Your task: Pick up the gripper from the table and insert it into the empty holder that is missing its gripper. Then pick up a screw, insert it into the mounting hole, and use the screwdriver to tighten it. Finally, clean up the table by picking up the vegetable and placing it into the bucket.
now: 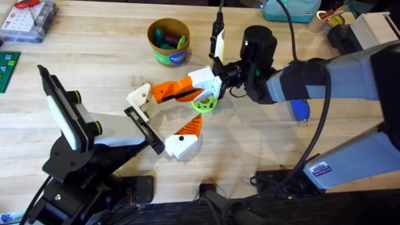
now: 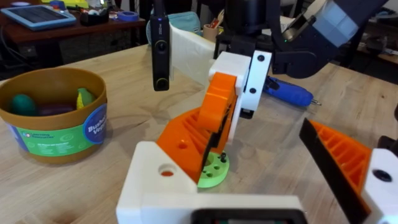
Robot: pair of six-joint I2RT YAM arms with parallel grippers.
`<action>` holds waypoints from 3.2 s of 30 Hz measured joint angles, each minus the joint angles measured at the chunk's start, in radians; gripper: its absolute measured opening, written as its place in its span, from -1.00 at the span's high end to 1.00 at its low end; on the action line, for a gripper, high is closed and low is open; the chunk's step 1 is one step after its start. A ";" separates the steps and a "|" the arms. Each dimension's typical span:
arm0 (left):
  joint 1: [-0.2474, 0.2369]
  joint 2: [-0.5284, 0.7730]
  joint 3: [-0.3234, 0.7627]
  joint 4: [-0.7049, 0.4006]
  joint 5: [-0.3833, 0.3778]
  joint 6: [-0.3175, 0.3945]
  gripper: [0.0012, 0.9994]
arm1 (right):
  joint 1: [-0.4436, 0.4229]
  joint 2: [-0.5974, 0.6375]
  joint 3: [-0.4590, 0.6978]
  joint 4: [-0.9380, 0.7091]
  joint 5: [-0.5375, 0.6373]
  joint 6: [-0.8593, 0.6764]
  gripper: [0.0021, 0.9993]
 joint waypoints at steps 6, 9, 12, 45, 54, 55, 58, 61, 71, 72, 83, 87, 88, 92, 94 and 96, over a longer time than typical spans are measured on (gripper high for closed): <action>0.001 0.006 0.003 -0.001 -0.013 -0.001 -0.97 | -0.005 0.005 0.000 0.003 0.004 0.000 0.97; 0.001 0.006 0.003 -0.001 -0.014 -0.001 -0.97 | -0.006 0.005 0.000 0.032 0.002 0.000 0.97; 0.001 0.006 0.003 -0.001 -0.014 -0.001 -0.97 | -0.006 0.005 0.000 0.041 -0.010 0.001 0.97; 0.007 0.006 0.003 -0.003 -0.056 -0.003 -0.97 | 0.045 0.004 0.100 -0.237 -0.064 -0.098 0.97; 0.008 0.006 0.003 -0.003 -0.067 -0.003 -0.97 | 0.047 0.004 0.110 -0.250 -0.046 -0.171 0.97; 0.008 0.006 0.003 -0.003 -0.068 -0.003 -0.97 | 0.047 0.004 0.110 -0.250 -0.042 -0.177 0.97; 0.008 0.006 0.003 -0.003 -0.071 -0.003 -0.97 | 0.047 0.004 0.111 -0.250 -0.031 -0.192 0.97; 0.008 0.006 0.003 -0.003 -0.076 -0.003 -0.97 | 0.047 0.004 0.111 -0.250 -0.019 -0.205 0.97; 0.012 0.006 0.003 -0.004 -0.086 -0.004 -0.97 | 0.035 0.004 0.114 -0.249 0.035 -0.220 0.97; 0.012 0.006 0.003 -0.004 -0.086 -0.004 -0.97 | 0.030 0.004 0.114 -0.249 0.041 -0.220 0.97; 0.003 0.006 0.003 -0.002 -0.030 -0.004 -0.97 | 0.003 0.004 0.125 -0.224 0.089 -0.220 0.97; 0.004 0.006 0.004 0.006 -0.021 0.007 -0.97 | 0.000 0.007 0.127 -0.144 0.038 -0.205 0.97; 0.003 0.006 0.004 0.006 -0.017 0.010 -0.97 | -0.007 0.007 0.127 -0.144 0.025 -0.204 0.97; 0.003 0.006 0.004 -0.002 -0.014 0.007 -0.97 | -0.046 0.007 0.128 -0.136 -0.046 -0.205 0.97; 0.003 0.006 0.004 -0.002 -0.014 0.004 -0.97 | -0.069 0.007 0.129 -0.137 -0.068 -0.205 0.97; 0.003 0.006 0.004 -0.002 -0.015 0.003 -0.97 | -0.086 0.007 0.129 -0.154 -0.081 -0.210 0.97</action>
